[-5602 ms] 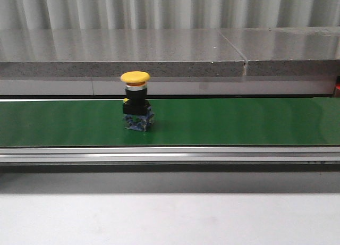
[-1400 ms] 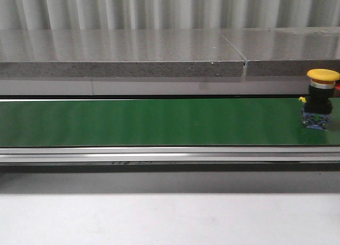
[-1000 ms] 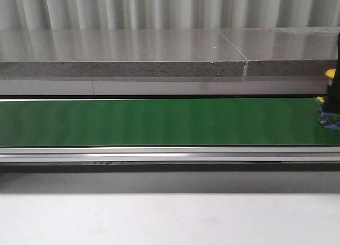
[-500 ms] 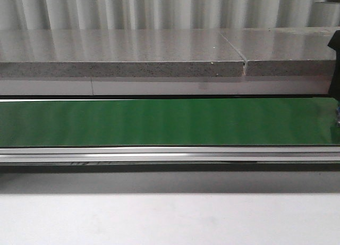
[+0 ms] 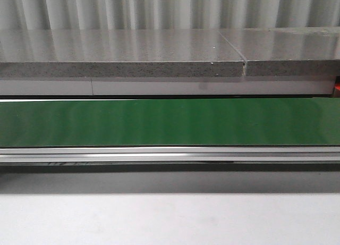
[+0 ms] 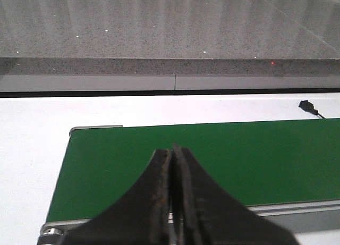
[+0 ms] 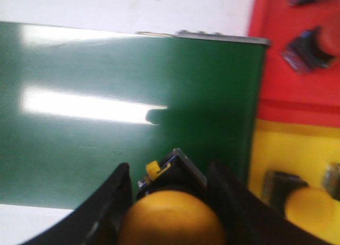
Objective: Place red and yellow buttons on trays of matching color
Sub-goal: 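Lower the yellow button into the yellow tray and release it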
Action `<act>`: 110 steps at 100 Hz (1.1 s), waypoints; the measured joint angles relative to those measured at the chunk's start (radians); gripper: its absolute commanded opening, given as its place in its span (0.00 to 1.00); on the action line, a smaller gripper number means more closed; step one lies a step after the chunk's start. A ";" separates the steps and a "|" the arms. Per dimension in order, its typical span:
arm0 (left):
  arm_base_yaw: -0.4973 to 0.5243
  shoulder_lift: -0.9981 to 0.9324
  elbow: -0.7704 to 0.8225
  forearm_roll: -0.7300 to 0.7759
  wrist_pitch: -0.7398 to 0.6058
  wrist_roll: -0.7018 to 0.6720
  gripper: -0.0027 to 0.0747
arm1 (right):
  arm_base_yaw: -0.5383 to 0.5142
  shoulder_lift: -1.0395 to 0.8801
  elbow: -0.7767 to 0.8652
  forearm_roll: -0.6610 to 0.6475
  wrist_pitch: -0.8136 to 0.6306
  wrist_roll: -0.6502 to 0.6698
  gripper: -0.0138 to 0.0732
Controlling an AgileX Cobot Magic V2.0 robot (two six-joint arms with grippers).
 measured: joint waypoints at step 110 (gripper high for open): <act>0.000 0.000 0.000 0.000 0.000 0.000 0.01 | -0.565 0.120 0.149 -0.019 -0.154 0.105 0.34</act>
